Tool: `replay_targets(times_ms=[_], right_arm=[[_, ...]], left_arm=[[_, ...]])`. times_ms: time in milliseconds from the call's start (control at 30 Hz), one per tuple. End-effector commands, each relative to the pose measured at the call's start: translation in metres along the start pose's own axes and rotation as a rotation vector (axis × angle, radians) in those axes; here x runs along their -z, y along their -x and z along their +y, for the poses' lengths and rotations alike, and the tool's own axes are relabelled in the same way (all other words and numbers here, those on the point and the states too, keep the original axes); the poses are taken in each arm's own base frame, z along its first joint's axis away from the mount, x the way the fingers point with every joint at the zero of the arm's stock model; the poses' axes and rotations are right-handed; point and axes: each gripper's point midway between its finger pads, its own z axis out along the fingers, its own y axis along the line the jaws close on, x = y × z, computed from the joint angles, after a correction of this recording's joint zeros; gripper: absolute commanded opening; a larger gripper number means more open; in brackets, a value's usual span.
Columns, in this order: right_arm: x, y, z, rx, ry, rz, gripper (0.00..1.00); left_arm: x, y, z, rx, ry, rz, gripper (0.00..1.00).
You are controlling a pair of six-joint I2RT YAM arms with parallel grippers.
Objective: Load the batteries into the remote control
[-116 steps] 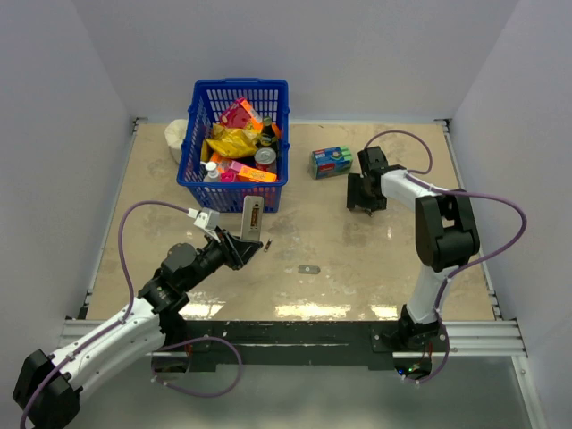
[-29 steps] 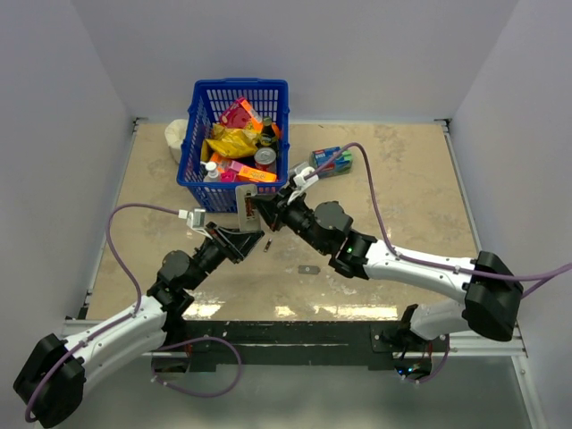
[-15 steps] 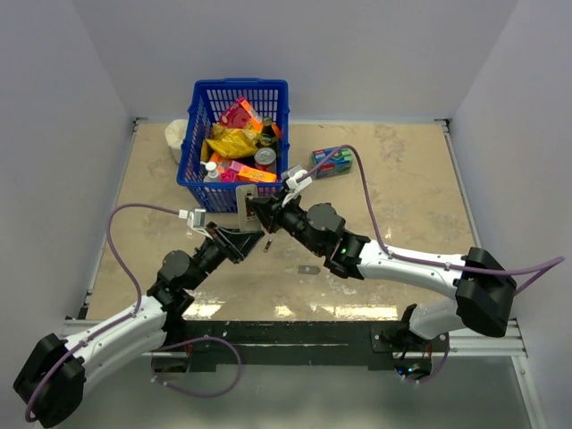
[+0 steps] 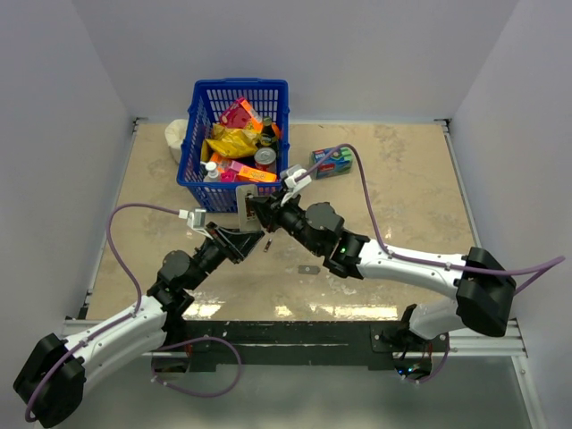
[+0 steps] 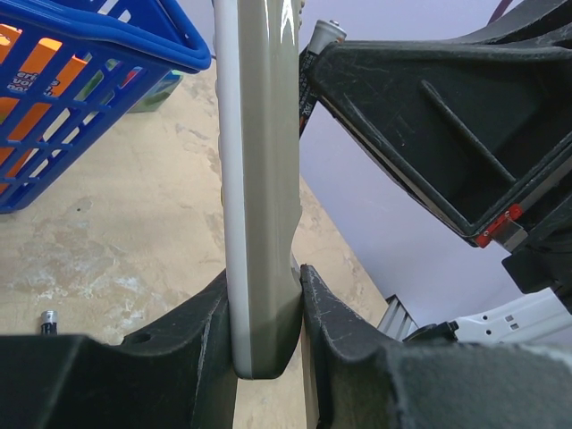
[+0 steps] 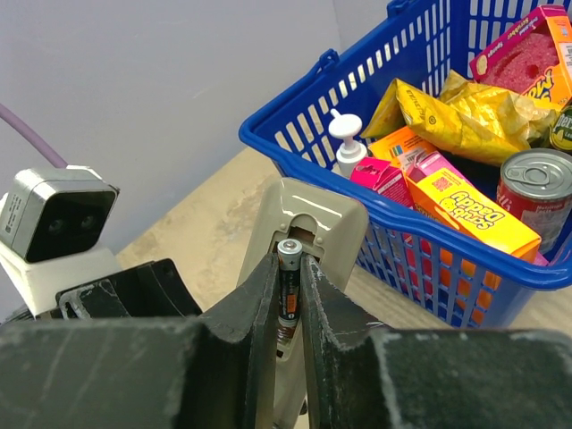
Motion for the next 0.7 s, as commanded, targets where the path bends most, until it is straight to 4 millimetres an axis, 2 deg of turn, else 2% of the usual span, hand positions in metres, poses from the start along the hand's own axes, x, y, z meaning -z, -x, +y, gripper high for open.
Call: replay_targets(times_ms=[0,500,667], right_arm=[[-0.006,0.017,0.004,0.004,-0.017,-0.038,0.17],[-0.009,0.003,0.005,-0.023,-0.031,-0.002,0.24],[-0.009,0.002,-0.002,-0.033,-0.073,-0.001,0.24]], left_arm=[[-0.006,0.028,-0.018,-0.046,-0.046,-0.093,0.00],[-0.006,0.032,-0.017,-0.052,-0.033,-0.107,0.00],[-0.005,0.032,-0.016,-0.055,-0.030,-0.106,0.00]])
